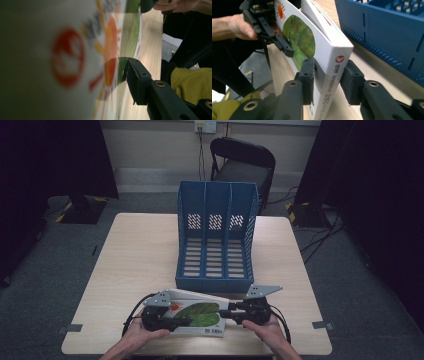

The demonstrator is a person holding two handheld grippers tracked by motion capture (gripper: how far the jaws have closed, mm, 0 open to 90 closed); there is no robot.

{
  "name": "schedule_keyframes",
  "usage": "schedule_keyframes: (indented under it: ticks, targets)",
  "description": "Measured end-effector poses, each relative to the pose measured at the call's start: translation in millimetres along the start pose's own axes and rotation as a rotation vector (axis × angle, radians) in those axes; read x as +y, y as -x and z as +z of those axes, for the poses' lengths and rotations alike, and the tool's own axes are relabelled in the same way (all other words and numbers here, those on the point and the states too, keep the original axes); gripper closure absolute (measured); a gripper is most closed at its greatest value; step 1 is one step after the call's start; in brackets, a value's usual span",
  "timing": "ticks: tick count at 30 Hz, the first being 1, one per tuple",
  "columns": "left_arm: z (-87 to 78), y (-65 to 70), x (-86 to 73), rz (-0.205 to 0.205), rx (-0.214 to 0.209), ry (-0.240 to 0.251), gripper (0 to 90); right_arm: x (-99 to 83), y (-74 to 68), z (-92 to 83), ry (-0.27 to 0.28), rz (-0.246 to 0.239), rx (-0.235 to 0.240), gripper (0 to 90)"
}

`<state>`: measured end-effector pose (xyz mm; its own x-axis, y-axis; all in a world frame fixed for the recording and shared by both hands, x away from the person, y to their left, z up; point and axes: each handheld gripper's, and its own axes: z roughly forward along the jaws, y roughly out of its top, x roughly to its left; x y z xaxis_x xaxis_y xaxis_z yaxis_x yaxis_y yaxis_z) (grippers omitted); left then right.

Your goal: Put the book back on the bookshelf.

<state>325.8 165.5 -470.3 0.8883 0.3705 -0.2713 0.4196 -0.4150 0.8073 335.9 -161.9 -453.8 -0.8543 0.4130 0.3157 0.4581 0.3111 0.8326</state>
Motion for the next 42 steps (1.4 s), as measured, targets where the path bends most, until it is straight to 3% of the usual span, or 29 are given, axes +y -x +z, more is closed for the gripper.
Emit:
schedule_keyframes:
  ticks: [4, 6, 7, 8, 11, 16, 19, 24, 27, 30, 33, 42]
  targets:
    - [-9.6, -3.9, 0.6, -0.033, 0.037, 0.016, 58.9, 0.9, -4.9, -1.1, -0.005, -0.032, 0.01, 70.6]
    - [-19.5, -7.8, 0.5, -0.056, 0.062, 0.043, 52.2, 1.0, -6.9, -2.1, 0.003, -0.045, -0.002, 72.2]
    - [-28.8, -12.5, -1.0, -0.069, 0.099, 0.065, 51.5, 1.0, -8.0, -2.6, 0.012, -0.049, -0.019, 73.4]
    - [-32.0, -15.0, -2.0, -0.083, 0.108, 0.077, 48.7, 2.1, -8.0, -3.2, 0.011, -0.05, 0.001, 74.5]
    - [-37.6, -20.9, -5.0, -0.107, 0.12, 0.083, 47.5, 3.4, -10.1, -1.8, 0.014, -0.057, 0.007, 75.4]
    - [-41.7, -19.3, -4.3, -0.103, 0.122, 0.088, 42.7, 4.5, -16.1, -1.1, 0.0, -0.099, -0.009, 75.6]
    - [-48.6, -21.0, -4.9, -0.123, 0.133, 0.12, 40.9, 4.2, -16.5, -1.2, -0.008, -0.107, -0.011, 75.7]
    - [-55.0, -26.1, -7.1, -0.15, 0.193, 0.135, 40.4, 4.1, -15.8, -1.3, -0.014, -0.107, -0.013, 75.8]
    - [-53.3, -28.3, -8.4, -0.15, 0.214, 0.114, 40.5, 3.7, -18.1, -1.4, -0.016, -0.114, -0.013, 75.7]
    - [-40.3, -28.7, -10.6, -0.13, 0.211, 0.039, 42.1, 0.8, -21.2, -1.1, -0.006, -0.119, -0.008, 75.4]
    - [-32.2, -28.0, -9.7, -0.111, 0.212, 0.007, 42.4, -1.2, -24.1, 0.0, -0.003, -0.124, 0.007, 74.2]
    - [-24.5, -29.4, -9.2, -0.095, 0.214, -0.026, 41.5, -3.8, -32.5, 13.0, -0.03, -0.142, 0.04, 68.1]
